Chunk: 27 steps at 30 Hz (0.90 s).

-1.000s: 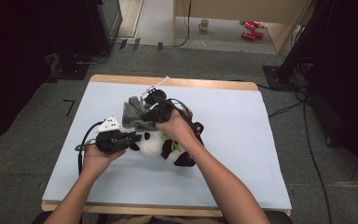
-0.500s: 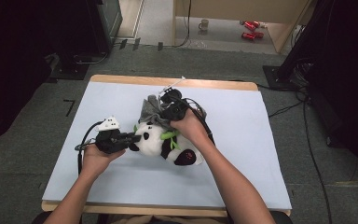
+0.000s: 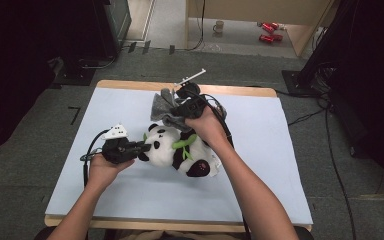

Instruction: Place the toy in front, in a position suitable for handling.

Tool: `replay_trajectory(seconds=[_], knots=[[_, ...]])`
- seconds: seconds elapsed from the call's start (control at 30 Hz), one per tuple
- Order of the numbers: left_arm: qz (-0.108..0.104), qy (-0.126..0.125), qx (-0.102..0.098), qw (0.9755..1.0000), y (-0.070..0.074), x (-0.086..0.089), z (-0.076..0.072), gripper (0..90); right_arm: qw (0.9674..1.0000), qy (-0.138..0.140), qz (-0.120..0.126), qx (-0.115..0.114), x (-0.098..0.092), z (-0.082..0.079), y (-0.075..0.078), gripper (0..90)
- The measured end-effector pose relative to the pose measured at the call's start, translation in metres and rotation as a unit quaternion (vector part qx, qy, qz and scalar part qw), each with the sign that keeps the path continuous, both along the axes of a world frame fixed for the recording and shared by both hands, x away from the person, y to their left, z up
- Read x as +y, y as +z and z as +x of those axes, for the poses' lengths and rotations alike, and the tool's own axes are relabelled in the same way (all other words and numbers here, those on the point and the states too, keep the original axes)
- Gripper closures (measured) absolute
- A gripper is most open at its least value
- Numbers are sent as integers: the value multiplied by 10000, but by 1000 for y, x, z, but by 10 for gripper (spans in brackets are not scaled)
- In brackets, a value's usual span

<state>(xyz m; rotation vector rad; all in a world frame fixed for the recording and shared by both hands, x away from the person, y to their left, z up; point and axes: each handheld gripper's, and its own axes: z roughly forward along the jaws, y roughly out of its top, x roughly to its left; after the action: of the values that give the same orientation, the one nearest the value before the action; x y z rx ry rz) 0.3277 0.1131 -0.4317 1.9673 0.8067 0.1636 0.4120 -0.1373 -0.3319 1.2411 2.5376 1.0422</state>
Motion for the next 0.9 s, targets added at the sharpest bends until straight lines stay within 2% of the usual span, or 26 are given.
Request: replay_trajectory(seconds=[0.13,0.17,0.33,0.5,0.57,0.67,0.9], knots=[[-23,21,2,10000,0,0,0,818,9997,195,129,37,18,-6,6,789],[-34,27,2,10000,0,0,0,818,9994,278,167,96,29,-9,5,789],[-69,80,-24,9999,1,-1,0,817,9983,384,282,322,48,-16,-3,789],[-66,131,-38,9999,2,-2,1,817,9977,525,121,414,62,-24,-16,788],[-41,125,7,9999,2,-2,1,817,9976,541,98,427,62,-27,-23,787],[-43,95,31,9999,1,-1,2,817,9981,564,71,240,55,-32,-27,787],[-26,101,78,9999,0,0,4,817,9990,434,16,80,34,-33,-29,787]])
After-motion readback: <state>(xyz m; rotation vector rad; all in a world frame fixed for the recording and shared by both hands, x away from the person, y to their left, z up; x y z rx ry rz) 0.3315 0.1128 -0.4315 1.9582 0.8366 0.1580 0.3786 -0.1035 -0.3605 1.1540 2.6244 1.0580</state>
